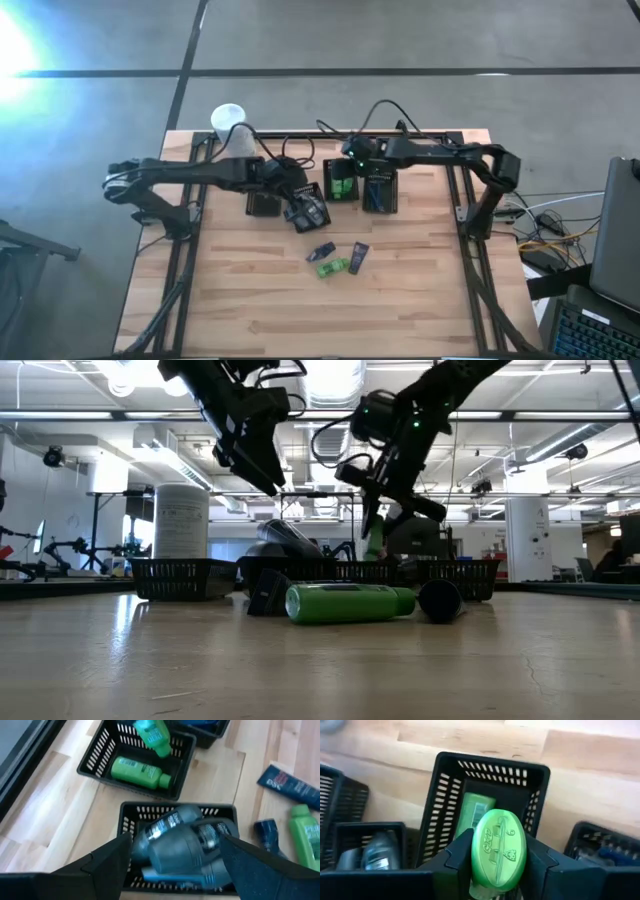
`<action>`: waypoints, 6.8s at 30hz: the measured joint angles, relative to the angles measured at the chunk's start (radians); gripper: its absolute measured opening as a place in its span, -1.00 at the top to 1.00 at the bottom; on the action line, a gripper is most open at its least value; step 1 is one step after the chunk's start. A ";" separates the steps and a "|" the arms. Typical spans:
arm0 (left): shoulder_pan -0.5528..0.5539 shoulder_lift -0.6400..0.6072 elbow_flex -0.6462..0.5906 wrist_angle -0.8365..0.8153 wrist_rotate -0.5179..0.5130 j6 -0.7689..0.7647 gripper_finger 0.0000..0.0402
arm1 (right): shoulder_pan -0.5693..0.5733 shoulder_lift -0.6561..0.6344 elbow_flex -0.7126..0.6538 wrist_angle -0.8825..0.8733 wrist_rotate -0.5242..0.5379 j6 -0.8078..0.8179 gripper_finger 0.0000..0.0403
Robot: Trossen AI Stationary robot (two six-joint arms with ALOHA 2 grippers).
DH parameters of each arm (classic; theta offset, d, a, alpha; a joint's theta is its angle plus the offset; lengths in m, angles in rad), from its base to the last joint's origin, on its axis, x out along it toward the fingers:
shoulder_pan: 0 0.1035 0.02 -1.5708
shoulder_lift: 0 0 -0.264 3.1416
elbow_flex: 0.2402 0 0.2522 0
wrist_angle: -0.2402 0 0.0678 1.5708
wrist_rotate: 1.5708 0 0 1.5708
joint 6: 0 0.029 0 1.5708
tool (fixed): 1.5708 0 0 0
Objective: Pick & Place Travel size toiletries
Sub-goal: Put the left shampoo bottle in the middle right bin, then put the shampoo bottle into the middle right bin, then put the right shaving cream into the far left bin
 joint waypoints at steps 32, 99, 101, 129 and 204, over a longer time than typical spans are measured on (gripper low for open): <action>-0.002 -0.322 -0.303 -0.031 0.078 -0.108 -0.52 | -0.014 0.315 0.688 -0.603 -0.074 -0.335 -0.40; -0.441 -0.435 -0.458 0.020 0.045 -0.631 -0.52 | 0.599 0.310 0.122 0.005 -0.195 -0.977 -0.52; -0.441 -0.435 -0.458 0.020 0.040 -0.619 -0.52 | 0.598 0.325 0.134 0.005 -0.194 -0.960 -0.47; -0.437 -0.435 -0.458 0.074 -0.062 -0.567 -0.52 | 0.254 -0.128 -0.084 0.036 -0.120 0.022 0.29; -0.438 -0.380 -0.459 0.235 -0.018 -0.687 -0.52 | 0.765 0.160 -0.092 -0.104 0.055 0.525 -0.37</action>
